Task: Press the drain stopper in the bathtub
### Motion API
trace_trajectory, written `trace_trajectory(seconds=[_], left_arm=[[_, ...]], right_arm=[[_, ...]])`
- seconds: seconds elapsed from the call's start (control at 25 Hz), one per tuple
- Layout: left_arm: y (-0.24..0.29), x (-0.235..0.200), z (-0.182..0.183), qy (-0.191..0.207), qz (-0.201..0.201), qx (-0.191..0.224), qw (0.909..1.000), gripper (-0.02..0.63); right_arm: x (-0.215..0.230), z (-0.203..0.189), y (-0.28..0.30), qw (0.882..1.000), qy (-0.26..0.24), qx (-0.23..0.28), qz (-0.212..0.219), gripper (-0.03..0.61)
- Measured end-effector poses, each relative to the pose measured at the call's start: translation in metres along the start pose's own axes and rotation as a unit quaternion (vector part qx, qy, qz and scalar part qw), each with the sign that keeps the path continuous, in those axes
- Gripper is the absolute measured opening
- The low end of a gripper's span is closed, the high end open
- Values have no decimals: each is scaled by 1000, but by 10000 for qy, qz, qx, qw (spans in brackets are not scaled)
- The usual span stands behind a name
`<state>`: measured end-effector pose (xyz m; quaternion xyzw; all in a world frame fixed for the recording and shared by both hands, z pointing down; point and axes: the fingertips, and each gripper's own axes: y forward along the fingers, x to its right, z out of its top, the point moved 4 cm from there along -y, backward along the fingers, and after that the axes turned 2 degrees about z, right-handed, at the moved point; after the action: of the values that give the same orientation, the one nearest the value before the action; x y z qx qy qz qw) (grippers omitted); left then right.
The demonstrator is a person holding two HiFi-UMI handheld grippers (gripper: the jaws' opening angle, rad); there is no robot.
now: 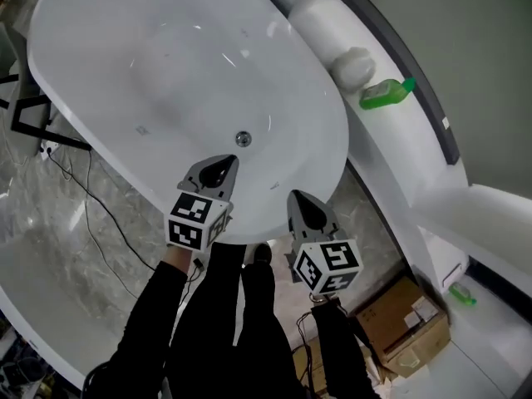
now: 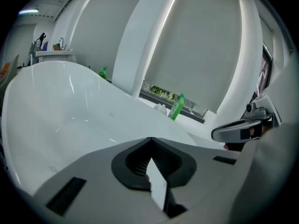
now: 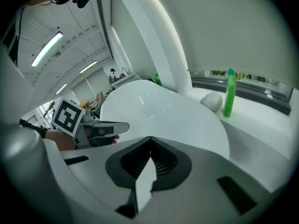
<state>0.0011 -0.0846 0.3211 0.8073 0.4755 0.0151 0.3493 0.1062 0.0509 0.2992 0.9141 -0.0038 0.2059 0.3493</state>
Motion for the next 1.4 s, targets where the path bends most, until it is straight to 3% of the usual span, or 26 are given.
trace_trajectory(seconds=[0.32,0.6,1.4], left_arm=[[77,-41,-35,-117,-54,-334,9994,8],[125,-60,-47,-261,-168,-406,9987,8],[188,-95,-94,-291,44,-788,9965,8]], right_arm=[[21,-22,92,9987,-51,-460,198,2],[37,-38,135,9973,-29,-682,262,2],[88,-44,208,9973,87,-724,29,2]])
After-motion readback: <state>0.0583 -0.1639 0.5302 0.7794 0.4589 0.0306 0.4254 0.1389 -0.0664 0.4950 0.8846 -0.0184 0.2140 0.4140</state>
